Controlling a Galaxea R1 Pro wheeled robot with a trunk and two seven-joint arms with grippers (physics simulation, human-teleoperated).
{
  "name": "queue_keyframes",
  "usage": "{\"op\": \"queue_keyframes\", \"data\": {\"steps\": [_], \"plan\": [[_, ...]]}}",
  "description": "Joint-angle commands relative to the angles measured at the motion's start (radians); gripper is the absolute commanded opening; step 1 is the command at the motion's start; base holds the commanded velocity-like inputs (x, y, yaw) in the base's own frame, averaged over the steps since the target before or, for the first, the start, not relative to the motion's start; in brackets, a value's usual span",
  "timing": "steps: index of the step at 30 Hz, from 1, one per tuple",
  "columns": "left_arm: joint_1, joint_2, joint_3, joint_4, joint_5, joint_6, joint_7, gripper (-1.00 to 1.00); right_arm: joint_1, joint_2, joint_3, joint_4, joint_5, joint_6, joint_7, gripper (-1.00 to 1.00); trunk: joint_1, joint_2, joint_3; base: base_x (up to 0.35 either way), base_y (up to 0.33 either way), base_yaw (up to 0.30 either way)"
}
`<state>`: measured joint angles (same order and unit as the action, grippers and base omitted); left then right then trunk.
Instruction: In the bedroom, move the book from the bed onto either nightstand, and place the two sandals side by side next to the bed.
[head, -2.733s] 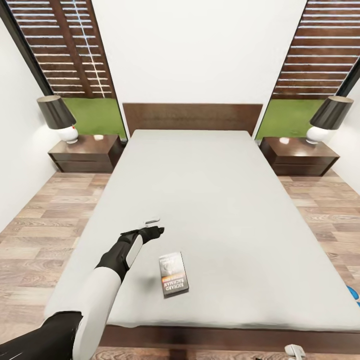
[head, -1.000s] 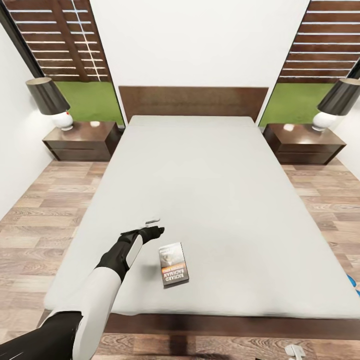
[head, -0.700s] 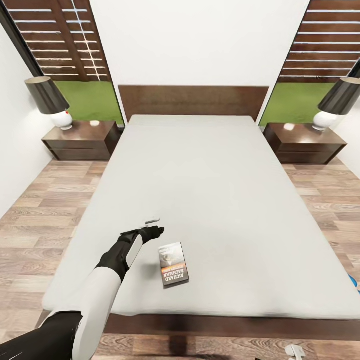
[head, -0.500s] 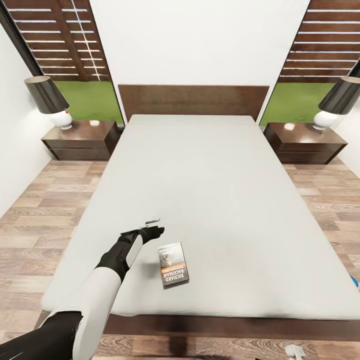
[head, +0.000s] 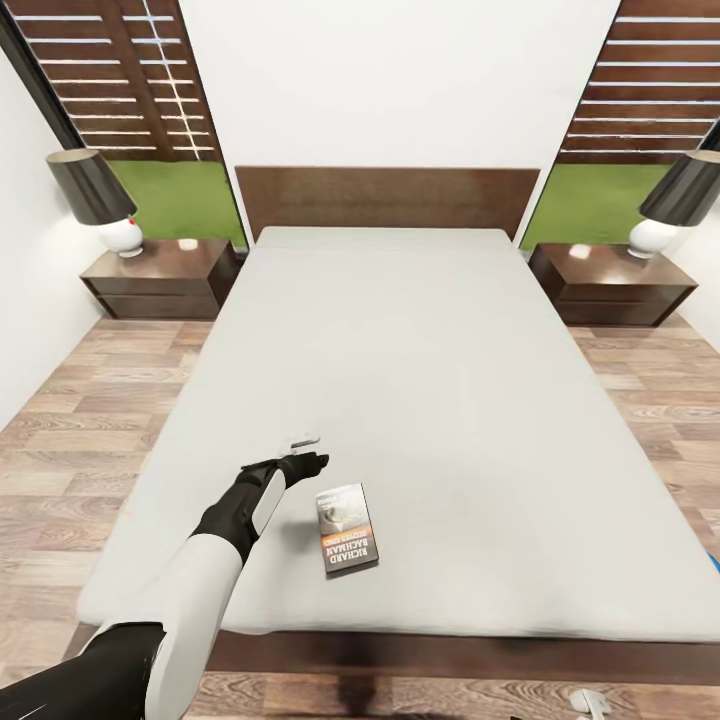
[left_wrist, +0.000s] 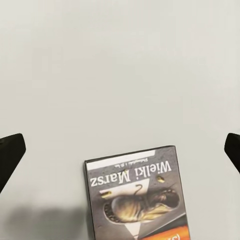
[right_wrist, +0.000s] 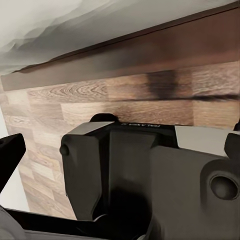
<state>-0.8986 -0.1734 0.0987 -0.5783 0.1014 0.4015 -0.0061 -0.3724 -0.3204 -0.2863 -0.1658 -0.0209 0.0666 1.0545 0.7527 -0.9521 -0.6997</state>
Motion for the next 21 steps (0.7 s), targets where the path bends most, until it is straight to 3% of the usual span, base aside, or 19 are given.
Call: {"op": "queue_keyframes", "data": {"steps": [1, 21], "plan": [[0.000, -0.001, 0.006, -0.002, 0.009, 0.007, -0.001, 1.00, 0.000, 0.000, -0.002, 0.000, -0.002, 0.007, 0.004, 1.00, 0.004, -0.008, -0.004, 0.000, 0.000, 0.000], [0.000, -0.001, 0.006, -0.002, 0.009, 0.007, -0.002, 1.00, 0.000, 0.000, -0.002, 0.000, -0.002, 0.007, 0.004, 1.00, 0.081, -0.148, -0.067, 0.000, 0.000, 0.000]]}}
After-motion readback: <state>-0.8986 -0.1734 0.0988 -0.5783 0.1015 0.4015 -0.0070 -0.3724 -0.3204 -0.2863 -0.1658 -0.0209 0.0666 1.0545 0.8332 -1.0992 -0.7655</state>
